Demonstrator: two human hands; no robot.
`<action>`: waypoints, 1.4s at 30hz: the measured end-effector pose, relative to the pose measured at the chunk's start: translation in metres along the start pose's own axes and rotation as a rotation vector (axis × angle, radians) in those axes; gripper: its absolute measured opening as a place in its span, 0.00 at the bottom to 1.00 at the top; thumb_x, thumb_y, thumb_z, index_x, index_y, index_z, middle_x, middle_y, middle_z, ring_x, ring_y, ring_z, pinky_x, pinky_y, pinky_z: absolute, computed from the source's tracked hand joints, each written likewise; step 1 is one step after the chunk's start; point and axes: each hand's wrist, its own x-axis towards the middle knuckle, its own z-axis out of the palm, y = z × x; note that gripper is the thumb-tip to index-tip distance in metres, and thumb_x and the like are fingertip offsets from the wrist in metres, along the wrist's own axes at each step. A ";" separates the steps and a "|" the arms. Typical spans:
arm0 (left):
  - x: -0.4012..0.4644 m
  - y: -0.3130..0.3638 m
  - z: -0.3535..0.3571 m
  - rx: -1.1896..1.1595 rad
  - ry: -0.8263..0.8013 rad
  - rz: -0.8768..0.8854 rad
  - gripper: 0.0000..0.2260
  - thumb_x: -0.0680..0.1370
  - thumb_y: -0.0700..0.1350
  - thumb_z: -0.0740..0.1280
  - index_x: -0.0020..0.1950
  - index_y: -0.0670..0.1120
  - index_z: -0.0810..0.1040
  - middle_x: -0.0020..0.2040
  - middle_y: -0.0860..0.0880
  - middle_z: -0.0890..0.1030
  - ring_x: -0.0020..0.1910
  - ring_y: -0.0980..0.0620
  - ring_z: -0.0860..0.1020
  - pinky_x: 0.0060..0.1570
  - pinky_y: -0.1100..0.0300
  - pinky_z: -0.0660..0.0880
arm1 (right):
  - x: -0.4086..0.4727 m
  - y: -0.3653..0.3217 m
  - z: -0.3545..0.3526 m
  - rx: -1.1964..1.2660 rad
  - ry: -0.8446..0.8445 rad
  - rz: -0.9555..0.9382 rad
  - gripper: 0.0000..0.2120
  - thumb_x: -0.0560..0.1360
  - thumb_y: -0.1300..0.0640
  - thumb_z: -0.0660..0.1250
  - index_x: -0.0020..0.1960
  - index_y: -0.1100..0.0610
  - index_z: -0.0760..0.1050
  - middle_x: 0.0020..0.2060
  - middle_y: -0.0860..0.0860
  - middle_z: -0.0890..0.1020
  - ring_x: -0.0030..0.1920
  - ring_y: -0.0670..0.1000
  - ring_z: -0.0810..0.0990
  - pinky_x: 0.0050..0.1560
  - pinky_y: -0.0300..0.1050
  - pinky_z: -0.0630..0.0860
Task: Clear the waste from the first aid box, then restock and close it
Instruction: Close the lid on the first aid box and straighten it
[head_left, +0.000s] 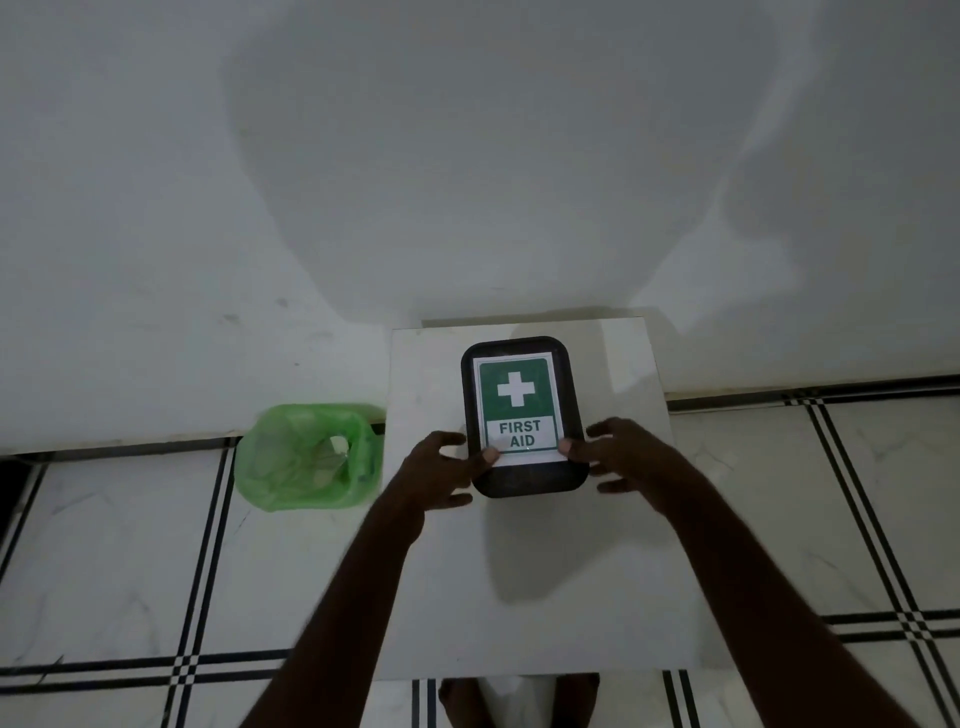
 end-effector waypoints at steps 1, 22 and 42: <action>0.006 0.008 -0.004 0.009 -0.002 0.026 0.32 0.69 0.58 0.77 0.66 0.44 0.74 0.58 0.41 0.83 0.56 0.46 0.82 0.47 0.55 0.83 | 0.004 -0.012 -0.003 -0.032 0.026 -0.048 0.32 0.71 0.47 0.73 0.65 0.65 0.69 0.58 0.63 0.79 0.55 0.60 0.79 0.53 0.54 0.79; 0.083 0.072 0.001 -0.107 0.190 0.119 0.15 0.72 0.45 0.76 0.51 0.35 0.82 0.51 0.37 0.85 0.51 0.40 0.83 0.59 0.47 0.80 | 0.084 -0.075 -0.006 0.098 0.200 -0.203 0.22 0.74 0.49 0.71 0.45 0.71 0.77 0.43 0.63 0.84 0.41 0.57 0.83 0.42 0.44 0.79; 0.025 0.016 0.001 -0.118 0.188 0.083 0.14 0.75 0.45 0.73 0.55 0.37 0.82 0.48 0.40 0.86 0.43 0.47 0.85 0.41 0.60 0.82 | 0.037 -0.005 0.004 0.161 0.120 -0.161 0.15 0.73 0.55 0.72 0.54 0.65 0.77 0.47 0.60 0.84 0.46 0.57 0.84 0.40 0.45 0.80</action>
